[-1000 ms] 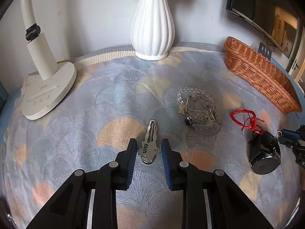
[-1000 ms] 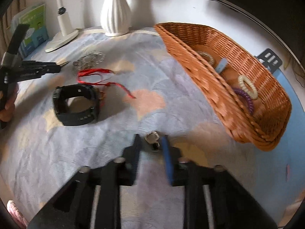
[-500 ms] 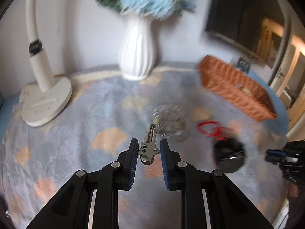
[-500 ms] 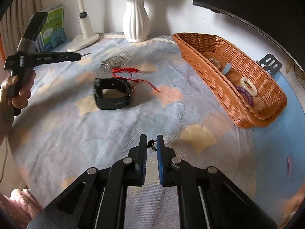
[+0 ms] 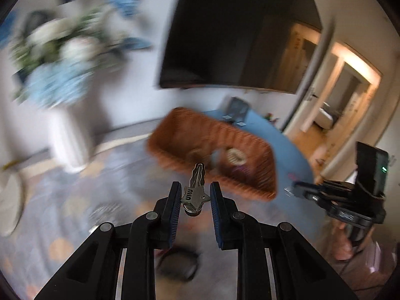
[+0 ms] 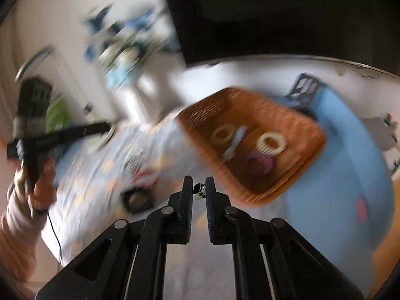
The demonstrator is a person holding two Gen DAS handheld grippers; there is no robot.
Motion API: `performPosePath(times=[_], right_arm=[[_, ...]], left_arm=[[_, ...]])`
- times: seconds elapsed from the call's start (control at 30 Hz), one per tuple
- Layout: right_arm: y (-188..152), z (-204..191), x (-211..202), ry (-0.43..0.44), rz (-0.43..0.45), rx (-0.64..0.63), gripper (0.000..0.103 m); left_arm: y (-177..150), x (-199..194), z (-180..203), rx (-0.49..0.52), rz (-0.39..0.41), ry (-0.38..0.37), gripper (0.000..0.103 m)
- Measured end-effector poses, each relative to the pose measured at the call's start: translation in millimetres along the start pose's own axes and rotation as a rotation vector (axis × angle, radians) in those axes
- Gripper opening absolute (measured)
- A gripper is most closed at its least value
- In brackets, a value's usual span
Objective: Organize jewelry
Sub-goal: 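Carry the keys and charm over the wicker basket and open both tools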
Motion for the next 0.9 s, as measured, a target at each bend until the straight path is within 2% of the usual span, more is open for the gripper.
performPosePath(times=[0.13, 0.2, 0.27, 0.37, 0.5, 0.73, 0.9], right_arm=[[29.5, 41.1, 17.2, -0.021, 0.018, 0.134, 0.011], [38.0, 61.0, 34.4, -0.068, 0.005, 0.181, 0.011], [40.9, 78.9, 52.2, -0.119, -0.030, 0.220, 0.011], [43.1, 100.0, 73.3, -0.135, -0.078, 0.260, 0.011], [41.8, 113.4, 95.6, -0.189, -0.113, 0.251, 0.011], [34.6, 120.3, 102.9, -0.211, -0.128, 0.233, 0.011], [35.4, 121.3, 98.9, -0.201, -0.100, 0.235, 0.013]], left_arm=[[26.1, 47.7, 26.1, 0.000, -0.047, -0.057, 0.023], [32.3, 76.6, 35.8, -0.009, -0.086, -0.090, 0.023], [32.4, 99.8, 42.2, -0.016, -0.118, -0.113, 0.023], [28.1, 134.3, 56.2, 0.001, -0.159, -0.129, 0.023], [23.5, 170.3, 67.3, 0.030, -0.209, -0.130, 0.023], [11.8, 197.3, 64.4, 0.016, -0.252, -0.127, 0.023], [14.7, 187.5, 63.2, 0.018, -0.208, -0.131, 0.026]])
Point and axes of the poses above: each gripper's, at about its wrist camera, not at the fingertips, and x roughly the way its jaws point, z to its right, y to its top, the point moved 5 cm from there along x, roughly the way its jaws point
